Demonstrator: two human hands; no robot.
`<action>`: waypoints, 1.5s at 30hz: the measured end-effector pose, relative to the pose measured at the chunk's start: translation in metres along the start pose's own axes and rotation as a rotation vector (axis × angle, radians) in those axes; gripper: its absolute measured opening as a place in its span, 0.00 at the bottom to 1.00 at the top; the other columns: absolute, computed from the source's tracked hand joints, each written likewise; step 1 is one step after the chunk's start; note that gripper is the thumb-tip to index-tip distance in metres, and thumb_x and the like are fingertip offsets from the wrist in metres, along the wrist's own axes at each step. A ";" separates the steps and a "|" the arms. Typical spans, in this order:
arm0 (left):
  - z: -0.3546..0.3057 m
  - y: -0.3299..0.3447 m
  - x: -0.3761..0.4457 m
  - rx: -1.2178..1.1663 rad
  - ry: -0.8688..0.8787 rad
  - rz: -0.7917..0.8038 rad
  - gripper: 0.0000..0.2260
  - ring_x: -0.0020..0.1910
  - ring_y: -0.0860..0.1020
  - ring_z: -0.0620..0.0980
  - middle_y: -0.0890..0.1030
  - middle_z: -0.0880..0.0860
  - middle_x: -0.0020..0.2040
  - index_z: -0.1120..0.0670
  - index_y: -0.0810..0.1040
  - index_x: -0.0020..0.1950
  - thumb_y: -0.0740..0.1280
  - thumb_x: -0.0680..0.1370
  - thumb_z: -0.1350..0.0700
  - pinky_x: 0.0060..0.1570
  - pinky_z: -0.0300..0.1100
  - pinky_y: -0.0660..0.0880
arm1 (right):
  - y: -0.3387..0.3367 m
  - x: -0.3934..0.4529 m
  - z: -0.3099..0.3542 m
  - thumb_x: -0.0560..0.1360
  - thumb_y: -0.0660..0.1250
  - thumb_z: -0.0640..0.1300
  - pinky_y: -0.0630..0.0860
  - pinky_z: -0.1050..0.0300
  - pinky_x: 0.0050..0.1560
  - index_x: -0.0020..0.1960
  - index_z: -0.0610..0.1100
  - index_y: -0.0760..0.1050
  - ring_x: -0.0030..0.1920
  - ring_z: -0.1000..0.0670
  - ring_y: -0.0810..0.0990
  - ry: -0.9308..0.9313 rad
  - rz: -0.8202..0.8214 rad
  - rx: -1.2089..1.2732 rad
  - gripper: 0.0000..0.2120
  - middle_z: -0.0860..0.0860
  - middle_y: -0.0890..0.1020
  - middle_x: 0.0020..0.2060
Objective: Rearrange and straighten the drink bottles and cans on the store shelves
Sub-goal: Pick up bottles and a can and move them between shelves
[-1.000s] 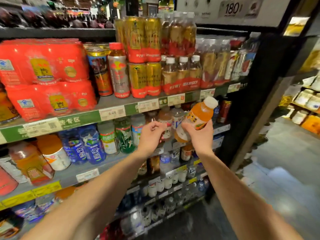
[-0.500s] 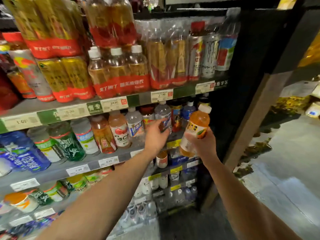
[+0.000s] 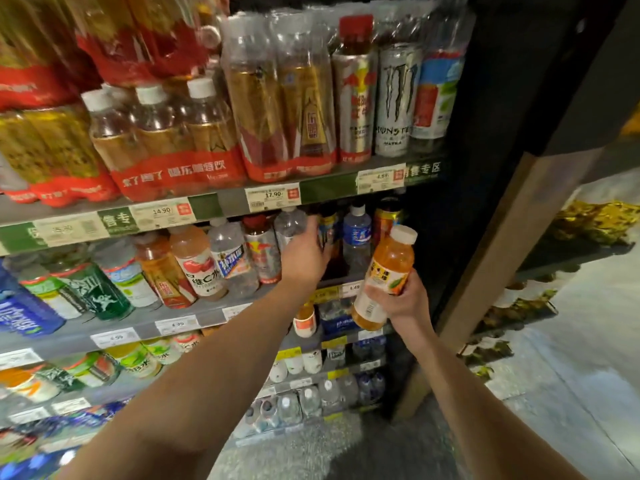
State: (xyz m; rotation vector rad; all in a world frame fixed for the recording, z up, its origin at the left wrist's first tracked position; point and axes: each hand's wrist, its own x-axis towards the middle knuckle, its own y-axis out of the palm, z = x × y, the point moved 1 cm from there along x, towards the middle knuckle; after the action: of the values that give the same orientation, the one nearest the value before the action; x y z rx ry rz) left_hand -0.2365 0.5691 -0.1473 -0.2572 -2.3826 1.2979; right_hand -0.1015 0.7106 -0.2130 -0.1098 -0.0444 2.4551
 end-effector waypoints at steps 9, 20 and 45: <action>-0.018 0.021 -0.013 -0.092 -0.020 -0.158 0.22 0.59 0.76 0.60 0.75 0.58 0.62 0.58 0.71 0.61 0.75 0.75 0.50 0.47 0.51 0.77 | -0.007 0.014 -0.010 0.64 0.81 0.36 0.80 0.54 0.51 0.63 0.46 0.73 0.51 0.54 0.83 0.031 0.057 0.047 0.31 0.52 0.83 0.52; -0.014 0.040 -0.017 -0.284 -0.069 -0.118 0.33 0.65 0.74 0.53 0.74 0.54 0.65 0.52 0.71 0.70 0.80 0.68 0.52 0.66 0.47 0.73 | -0.020 0.011 -0.005 0.66 0.81 0.40 0.79 0.59 0.52 0.63 0.50 0.73 0.51 0.58 0.83 -0.009 0.110 0.048 0.30 0.55 0.84 0.53; 0.061 -0.079 -0.085 -1.049 -0.456 -0.475 0.20 0.51 0.82 0.40 0.84 0.47 0.54 0.48 0.78 0.61 0.78 0.72 0.56 0.56 0.38 0.77 | 0.097 0.042 0.040 0.66 0.81 0.47 0.71 0.58 0.53 0.59 0.50 0.68 0.51 0.53 0.77 -0.236 -0.030 -0.204 0.29 0.54 0.79 0.51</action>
State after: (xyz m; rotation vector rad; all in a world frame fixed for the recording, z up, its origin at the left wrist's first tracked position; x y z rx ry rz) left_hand -0.1840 0.4499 -0.1329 0.3461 -3.0278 -0.2057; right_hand -0.1989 0.6619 -0.1823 0.0916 -0.3973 2.4159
